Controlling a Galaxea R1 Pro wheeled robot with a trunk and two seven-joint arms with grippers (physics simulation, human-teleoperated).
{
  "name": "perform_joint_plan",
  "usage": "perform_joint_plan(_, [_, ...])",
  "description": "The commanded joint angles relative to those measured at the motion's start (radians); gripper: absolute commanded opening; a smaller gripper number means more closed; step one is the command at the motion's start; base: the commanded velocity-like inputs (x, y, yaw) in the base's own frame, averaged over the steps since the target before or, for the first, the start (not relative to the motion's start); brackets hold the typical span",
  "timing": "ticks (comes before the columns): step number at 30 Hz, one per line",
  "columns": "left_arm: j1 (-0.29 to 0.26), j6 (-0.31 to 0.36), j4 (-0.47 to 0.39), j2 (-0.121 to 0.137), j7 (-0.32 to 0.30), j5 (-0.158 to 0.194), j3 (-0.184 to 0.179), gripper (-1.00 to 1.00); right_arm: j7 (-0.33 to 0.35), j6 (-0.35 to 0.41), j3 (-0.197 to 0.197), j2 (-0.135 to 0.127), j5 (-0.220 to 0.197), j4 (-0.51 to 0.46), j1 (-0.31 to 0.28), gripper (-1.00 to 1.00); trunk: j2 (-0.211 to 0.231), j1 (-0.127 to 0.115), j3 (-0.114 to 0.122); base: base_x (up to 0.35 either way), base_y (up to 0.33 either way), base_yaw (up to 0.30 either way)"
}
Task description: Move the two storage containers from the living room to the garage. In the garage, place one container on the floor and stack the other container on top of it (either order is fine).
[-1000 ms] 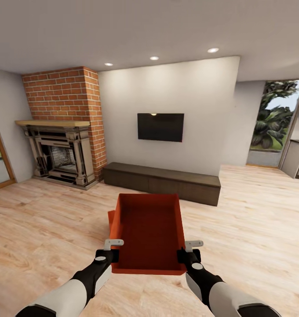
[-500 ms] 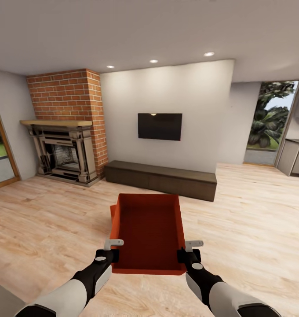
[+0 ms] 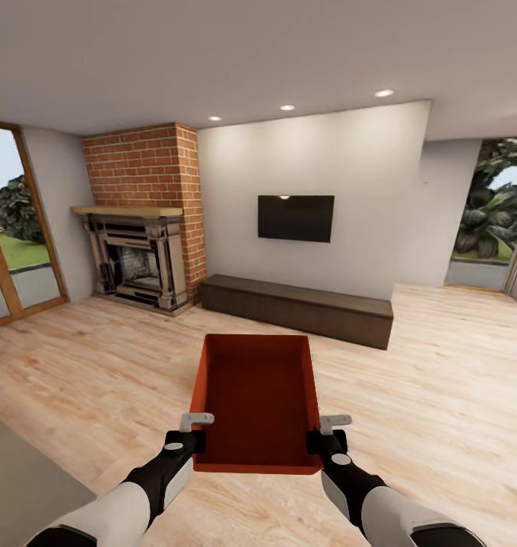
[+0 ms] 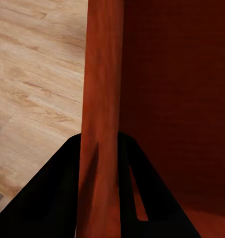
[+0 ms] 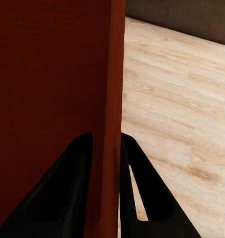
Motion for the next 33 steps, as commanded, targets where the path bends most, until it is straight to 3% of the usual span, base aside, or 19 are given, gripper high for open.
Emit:
perform_joint_plan(1, [-0.002,0.002,-0.007,0.000,0.021,0.003,0.048,-1.00,-0.009,0.000,-0.004,0.000,0.001,0.003,0.000,-1.00,-0.002,0.000,-0.002,0.000,0.000,0.266])
perform_joint_plan(33, [-0.002,0.002,-0.006,0.001,0.020,0.003,0.048,-1.00,-0.010,-0.002,-0.004,0.000,0.001,0.003,0.000,-1.00,-0.002,0.000,-0.002,0.000,0.000,0.267])
